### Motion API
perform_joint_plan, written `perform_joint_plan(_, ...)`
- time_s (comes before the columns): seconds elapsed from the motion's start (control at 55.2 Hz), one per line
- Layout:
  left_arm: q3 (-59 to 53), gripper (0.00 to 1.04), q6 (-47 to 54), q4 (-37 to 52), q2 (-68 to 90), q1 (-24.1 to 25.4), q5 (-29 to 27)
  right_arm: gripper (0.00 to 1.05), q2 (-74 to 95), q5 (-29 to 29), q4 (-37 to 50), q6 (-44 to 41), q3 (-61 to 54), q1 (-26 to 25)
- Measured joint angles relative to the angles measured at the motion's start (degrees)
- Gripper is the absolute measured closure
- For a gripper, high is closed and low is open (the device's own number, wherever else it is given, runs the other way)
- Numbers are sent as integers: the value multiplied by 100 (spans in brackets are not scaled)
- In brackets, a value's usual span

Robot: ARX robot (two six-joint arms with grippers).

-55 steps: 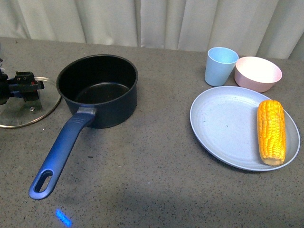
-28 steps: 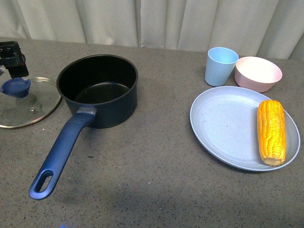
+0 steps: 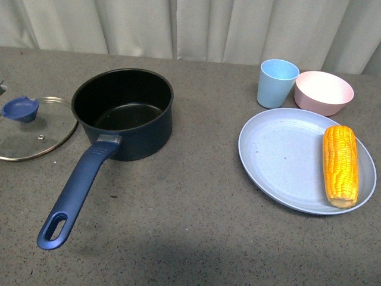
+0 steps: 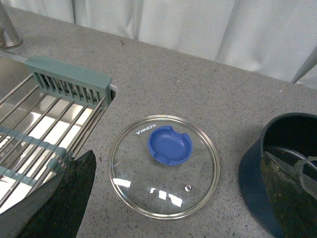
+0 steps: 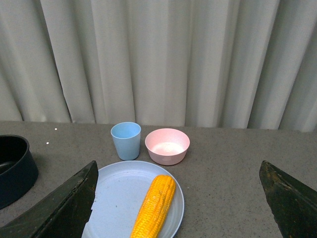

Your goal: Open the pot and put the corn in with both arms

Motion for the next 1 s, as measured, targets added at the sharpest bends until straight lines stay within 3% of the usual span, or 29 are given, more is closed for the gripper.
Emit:
perform_joint_plan(0.109, -450, 22, 160, 1591, 203, 28, 892, 9, 0, 2, 0, 2, 0, 0)
perform_joint_plan(0.181, -767, 35, 205, 2227, 87, -66, 986, 9, 2, 2, 0, 2, 0, 0)
perform_joint_plan(0.58, -1740, 101, 271, 1303, -1937, -470, 619, 9, 0, 0, 0, 2, 0, -2)
perform_joint_plan(0.725, -1810, 101, 286, 280, -2955, -787, 192, 9, 0, 0, 0, 2, 0, -2)
perform_joint_plan(0.997, -2057, 101, 286, -876, -4461, -944, 151, 9, 0, 2, 0, 2, 0, -2)
